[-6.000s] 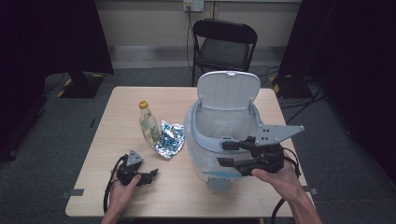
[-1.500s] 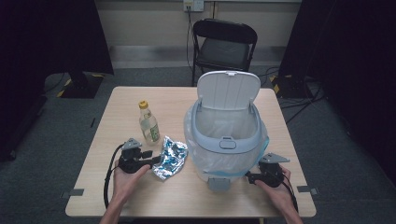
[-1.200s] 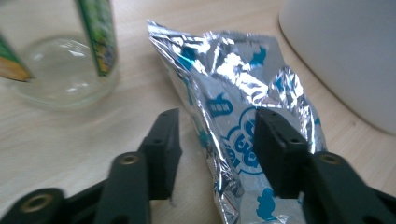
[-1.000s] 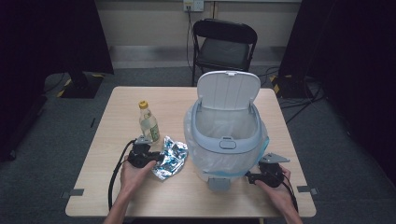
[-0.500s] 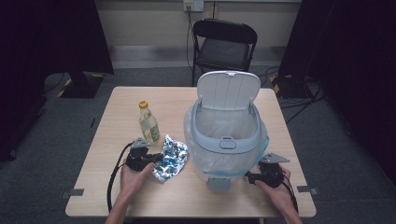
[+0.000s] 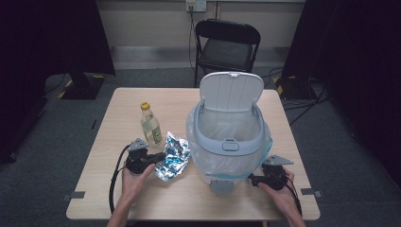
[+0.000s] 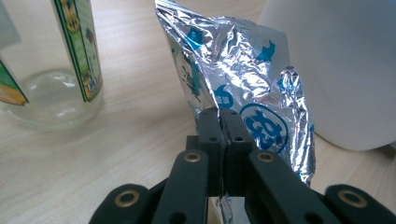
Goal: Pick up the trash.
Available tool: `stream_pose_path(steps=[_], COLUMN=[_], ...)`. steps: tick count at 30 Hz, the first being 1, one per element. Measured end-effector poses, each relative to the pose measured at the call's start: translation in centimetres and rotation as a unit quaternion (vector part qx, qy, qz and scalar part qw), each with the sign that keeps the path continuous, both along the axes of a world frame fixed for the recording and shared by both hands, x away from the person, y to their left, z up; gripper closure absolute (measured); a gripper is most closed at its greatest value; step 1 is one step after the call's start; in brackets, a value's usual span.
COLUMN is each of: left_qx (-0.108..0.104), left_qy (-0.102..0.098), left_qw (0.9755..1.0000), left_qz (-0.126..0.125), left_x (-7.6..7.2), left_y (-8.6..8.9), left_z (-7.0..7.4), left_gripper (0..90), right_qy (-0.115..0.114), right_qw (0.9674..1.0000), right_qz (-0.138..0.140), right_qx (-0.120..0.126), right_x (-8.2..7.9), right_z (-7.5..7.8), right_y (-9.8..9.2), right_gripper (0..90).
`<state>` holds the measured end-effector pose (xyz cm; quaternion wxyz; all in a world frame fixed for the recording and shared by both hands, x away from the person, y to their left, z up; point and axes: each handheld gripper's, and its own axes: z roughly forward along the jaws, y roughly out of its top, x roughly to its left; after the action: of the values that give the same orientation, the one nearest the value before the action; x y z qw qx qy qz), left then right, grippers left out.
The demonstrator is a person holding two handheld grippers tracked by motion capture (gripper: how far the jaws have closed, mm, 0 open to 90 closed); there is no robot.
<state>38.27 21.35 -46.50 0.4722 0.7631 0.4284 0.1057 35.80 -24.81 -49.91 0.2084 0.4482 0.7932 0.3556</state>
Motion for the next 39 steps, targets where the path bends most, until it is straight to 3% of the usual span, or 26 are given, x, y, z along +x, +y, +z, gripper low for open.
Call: stream_pose_path(steps=[6, 18, 39], left_qx=[-0.022, -0.045, -0.060], left_qy=[-0.026, -0.068, -0.092], left_qw=[0.9994, 0.9967, 0.9936], left_qz=[0.001, 0.000, 0.029], left_x=[-0.7, -1.7, -2.5], left_y=[0.4, 1.0, 3.1], left_z=[1.4, 3.7, 5.5], left_gripper=[88.9, 88.8, 88.9], right_qy=[0.000, 0.000, 0.000], right_qw=[1.0000, 1.0000, 1.0000], right_qz=[0.000, 0.000, 0.000], right_qx=[0.000, 0.000, 0.000], right_x=[0.0, 0.0, 0.0], right_z=[0.0, 0.0, 0.0], right_y=[0.0, 0.0, 0.0], right_gripper=[23.7, 23.8, 23.7])
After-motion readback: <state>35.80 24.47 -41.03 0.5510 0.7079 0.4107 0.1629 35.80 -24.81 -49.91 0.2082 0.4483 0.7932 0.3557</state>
